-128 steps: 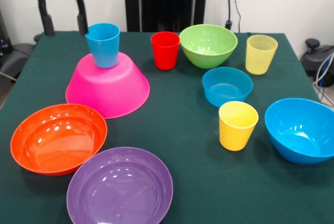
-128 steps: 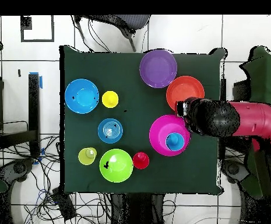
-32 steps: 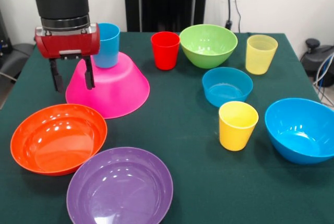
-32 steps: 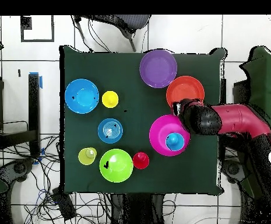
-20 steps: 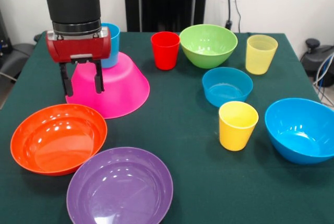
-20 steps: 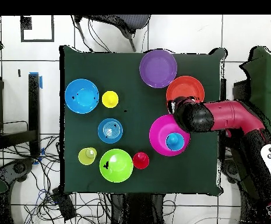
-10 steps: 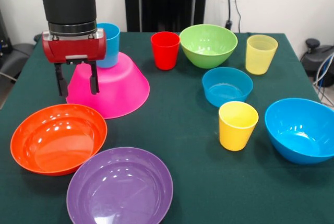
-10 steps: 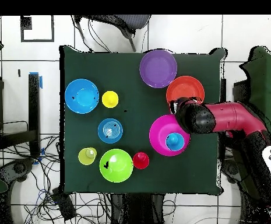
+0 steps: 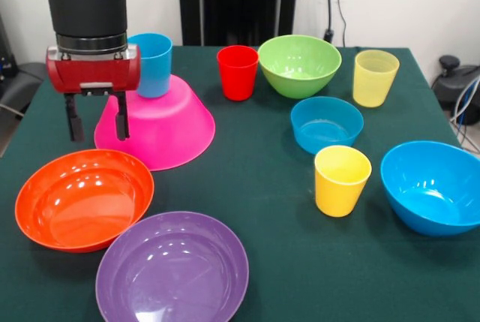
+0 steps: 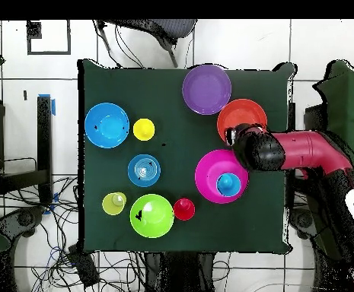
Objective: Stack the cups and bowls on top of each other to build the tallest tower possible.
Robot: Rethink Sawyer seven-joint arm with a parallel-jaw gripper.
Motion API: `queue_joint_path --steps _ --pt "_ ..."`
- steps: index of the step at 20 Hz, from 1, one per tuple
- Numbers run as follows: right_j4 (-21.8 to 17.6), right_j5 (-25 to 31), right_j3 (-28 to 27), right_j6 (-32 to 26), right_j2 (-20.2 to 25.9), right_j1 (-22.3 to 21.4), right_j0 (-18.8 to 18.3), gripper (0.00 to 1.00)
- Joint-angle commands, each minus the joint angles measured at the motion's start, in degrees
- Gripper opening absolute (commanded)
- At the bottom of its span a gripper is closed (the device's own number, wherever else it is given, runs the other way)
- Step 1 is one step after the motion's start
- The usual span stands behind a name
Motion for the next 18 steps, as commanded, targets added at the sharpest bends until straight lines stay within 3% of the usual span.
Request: queue_joint_path --steps 1,3,5,13,18 --pt "-2.85 -0.62 -5.00 -1.20 -3.47 4.76 4.28 1.00" --pt "-3.61 -1.40 -6.32 -0.51 -4.00 6.09 5.29 1.00" --pt "-2.34 1.23 -7.30 -1.61 -3.65 6.43 6.18 1.00" --pt "1.16 4.46 -5.17 -2.99 -2.69 3.54 6.88 1.00" --pt "0.38 3.97 -6.16 -2.89 -4.42 5.45 7.79 1.00"
